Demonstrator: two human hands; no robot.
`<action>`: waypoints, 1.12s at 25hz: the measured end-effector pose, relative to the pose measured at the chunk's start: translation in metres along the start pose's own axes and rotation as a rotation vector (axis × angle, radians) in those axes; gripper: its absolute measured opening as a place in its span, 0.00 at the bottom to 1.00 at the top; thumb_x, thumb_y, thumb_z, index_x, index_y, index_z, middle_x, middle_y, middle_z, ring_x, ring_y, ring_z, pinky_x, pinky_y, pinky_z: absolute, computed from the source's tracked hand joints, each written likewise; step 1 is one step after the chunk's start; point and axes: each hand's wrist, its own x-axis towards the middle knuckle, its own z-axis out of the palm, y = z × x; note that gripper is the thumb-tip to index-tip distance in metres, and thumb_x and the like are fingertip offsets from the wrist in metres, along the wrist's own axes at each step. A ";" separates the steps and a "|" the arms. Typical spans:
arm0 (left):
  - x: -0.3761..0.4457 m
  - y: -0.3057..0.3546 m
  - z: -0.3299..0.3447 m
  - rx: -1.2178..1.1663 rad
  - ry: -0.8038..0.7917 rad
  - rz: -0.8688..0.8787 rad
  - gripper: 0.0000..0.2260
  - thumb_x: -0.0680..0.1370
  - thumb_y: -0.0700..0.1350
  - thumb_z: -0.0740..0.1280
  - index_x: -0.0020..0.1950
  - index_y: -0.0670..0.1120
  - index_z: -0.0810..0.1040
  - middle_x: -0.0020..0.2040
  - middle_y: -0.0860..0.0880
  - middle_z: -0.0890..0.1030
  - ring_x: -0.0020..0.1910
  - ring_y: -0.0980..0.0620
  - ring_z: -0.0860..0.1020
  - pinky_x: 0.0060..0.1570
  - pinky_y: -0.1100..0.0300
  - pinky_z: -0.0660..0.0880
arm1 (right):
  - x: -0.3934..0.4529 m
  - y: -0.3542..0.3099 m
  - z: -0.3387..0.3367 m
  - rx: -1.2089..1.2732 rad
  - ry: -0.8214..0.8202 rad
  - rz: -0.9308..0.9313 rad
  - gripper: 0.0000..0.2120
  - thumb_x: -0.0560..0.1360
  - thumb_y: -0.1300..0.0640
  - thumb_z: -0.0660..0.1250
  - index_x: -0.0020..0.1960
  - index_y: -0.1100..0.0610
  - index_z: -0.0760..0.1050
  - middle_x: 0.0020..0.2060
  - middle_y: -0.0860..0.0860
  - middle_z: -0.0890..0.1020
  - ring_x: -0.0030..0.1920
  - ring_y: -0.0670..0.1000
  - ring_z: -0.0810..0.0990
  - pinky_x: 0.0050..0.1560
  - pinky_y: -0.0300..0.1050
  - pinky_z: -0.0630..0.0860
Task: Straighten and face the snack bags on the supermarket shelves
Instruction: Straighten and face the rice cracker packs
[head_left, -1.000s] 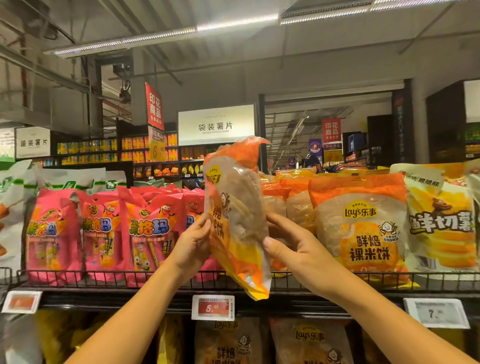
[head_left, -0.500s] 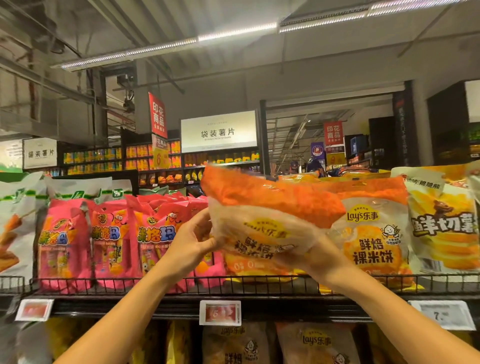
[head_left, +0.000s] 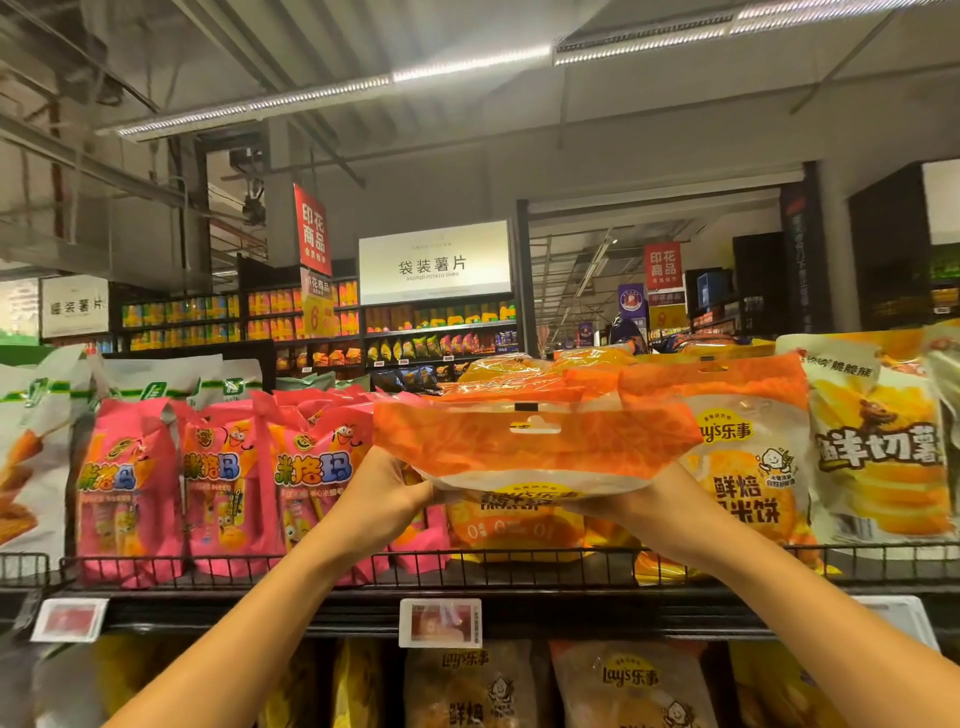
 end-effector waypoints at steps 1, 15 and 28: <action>0.000 -0.002 -0.001 -0.006 -0.001 0.006 0.14 0.74 0.30 0.71 0.44 0.49 0.84 0.39 0.63 0.84 0.43 0.68 0.82 0.39 0.76 0.74 | 0.000 0.000 0.000 -0.006 0.005 -0.004 0.19 0.73 0.64 0.75 0.53 0.42 0.76 0.44 0.28 0.81 0.47 0.31 0.79 0.45 0.25 0.72; 0.011 -0.010 -0.006 -0.303 -0.071 -0.278 0.33 0.65 0.64 0.76 0.64 0.48 0.78 0.56 0.47 0.84 0.52 0.48 0.84 0.45 0.57 0.80 | 0.008 0.002 -0.007 0.388 0.094 0.328 0.26 0.67 0.38 0.73 0.60 0.50 0.77 0.45 0.48 0.87 0.43 0.47 0.87 0.35 0.38 0.79; 0.027 0.033 -0.010 -0.523 -0.163 -0.379 0.28 0.74 0.70 0.62 0.62 0.52 0.80 0.49 0.37 0.82 0.41 0.44 0.84 0.34 0.55 0.79 | 0.028 -0.002 -0.021 0.942 0.207 0.292 0.17 0.81 0.56 0.61 0.43 0.47 0.87 0.38 0.53 0.87 0.35 0.49 0.86 0.29 0.41 0.82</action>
